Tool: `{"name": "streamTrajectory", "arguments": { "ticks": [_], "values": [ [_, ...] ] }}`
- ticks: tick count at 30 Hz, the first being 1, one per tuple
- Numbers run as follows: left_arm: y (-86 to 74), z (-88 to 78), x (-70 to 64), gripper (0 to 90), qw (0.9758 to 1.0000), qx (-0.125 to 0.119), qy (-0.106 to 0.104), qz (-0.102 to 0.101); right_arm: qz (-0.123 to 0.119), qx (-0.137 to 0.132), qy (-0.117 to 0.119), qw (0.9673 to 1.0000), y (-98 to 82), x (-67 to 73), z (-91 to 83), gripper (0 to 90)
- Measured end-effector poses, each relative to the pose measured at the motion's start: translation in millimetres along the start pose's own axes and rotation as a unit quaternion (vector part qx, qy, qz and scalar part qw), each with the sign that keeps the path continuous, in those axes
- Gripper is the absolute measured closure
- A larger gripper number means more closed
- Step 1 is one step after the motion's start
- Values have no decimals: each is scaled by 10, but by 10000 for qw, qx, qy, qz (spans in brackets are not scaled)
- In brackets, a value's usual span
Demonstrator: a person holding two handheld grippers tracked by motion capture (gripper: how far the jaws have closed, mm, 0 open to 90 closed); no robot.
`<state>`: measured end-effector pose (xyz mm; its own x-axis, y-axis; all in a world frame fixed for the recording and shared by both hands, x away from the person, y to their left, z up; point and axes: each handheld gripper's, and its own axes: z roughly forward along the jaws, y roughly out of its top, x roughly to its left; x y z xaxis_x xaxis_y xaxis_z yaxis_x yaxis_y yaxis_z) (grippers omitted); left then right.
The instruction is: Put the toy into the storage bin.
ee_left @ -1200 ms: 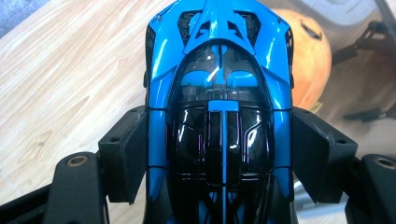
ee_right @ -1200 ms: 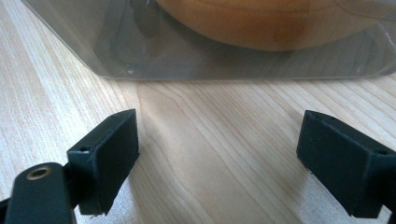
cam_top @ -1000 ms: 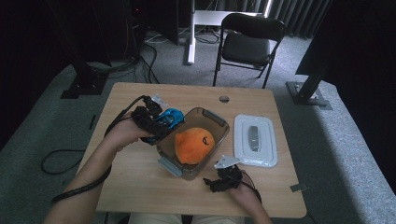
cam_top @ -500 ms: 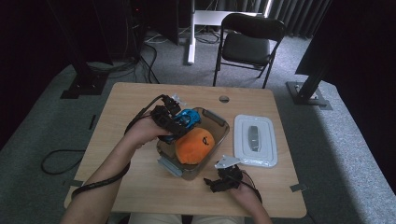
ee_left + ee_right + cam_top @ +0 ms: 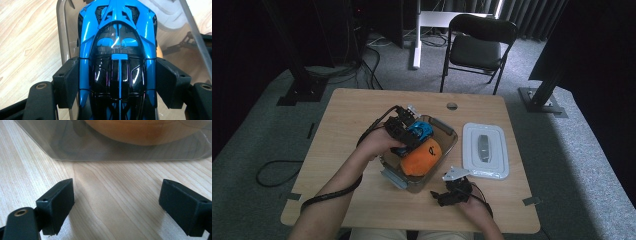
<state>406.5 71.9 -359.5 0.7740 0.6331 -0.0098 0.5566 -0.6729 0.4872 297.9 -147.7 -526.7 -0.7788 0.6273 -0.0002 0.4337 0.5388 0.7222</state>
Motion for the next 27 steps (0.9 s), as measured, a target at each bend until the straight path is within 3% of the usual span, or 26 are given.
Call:
{"name": "streamTrajectory", "arguments": {
  "ticks": [5, 14, 24, 27],
  "values": [
    [-21, 62, -3, 287, 10000, -4, -23, -73, -4, -3, 1, 10000, -1, 0, -1, 125],
    [-27, 215, -19, 287, 9998, 185, 75, -63, -1, 3, 7, 10000, -2, 1, -3, 125],
    [-26, 304, -37, 285, 9994, 335, 32, -68, -3, 1, 12, 10000, -4, 2, -5, 125],
    [-43, 313, -44, 283, 9993, 365, -23, 70, -2, 0, 10, 10000, -5, 2, -5, 125]
  ]
}}
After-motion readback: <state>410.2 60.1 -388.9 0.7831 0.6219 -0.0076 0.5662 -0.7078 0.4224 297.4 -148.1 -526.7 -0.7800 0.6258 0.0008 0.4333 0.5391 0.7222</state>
